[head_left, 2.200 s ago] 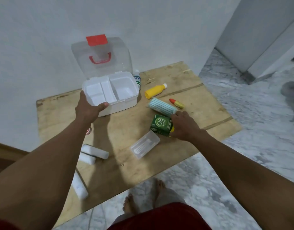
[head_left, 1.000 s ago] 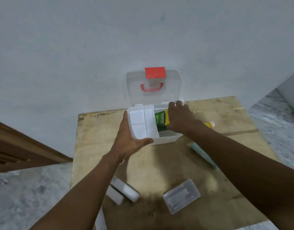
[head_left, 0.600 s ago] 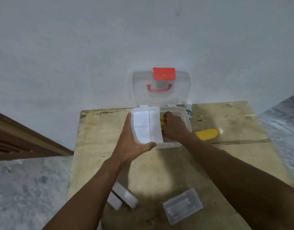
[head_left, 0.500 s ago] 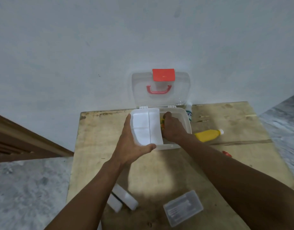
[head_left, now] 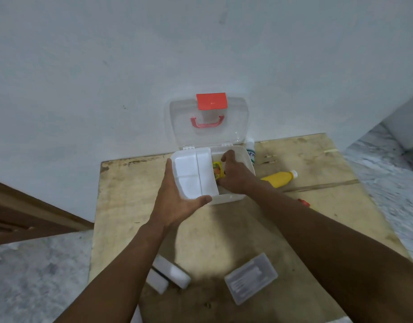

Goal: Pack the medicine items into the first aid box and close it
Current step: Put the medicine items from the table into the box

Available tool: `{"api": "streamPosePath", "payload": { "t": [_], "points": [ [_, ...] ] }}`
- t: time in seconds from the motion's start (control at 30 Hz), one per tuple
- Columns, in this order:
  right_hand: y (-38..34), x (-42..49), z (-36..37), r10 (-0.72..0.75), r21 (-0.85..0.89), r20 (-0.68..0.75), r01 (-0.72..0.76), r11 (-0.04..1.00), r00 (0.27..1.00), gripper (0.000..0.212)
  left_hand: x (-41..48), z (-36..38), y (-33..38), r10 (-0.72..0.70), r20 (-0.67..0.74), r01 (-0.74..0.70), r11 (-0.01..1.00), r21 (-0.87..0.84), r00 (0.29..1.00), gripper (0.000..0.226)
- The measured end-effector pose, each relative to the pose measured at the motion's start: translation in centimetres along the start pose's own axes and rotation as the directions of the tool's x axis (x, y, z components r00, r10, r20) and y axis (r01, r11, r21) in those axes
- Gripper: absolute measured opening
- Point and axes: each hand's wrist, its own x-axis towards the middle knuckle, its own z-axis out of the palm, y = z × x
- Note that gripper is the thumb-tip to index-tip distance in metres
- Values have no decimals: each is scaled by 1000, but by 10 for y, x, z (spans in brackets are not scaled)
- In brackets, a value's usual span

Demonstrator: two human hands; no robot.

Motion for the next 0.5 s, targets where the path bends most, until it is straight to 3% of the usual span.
{"api": "streamPosePath", "payload": {
  "t": [0.17,0.37,0.5],
  "points": [
    [4,-20,-7,-51,18,-196,55,998,979,40,-4,-2,0,-43,19,43,999,1,999,108],
    [28,-49,-38,-68,10,-446,81,997,892,27,-9,4,4,-87,-9,87,995,55,996,109],
    [63,-74,-56,0,-35,-436,-17,999,900,26,-12,5,11,-92,15,91,995,47,996,97]
  ]
}}
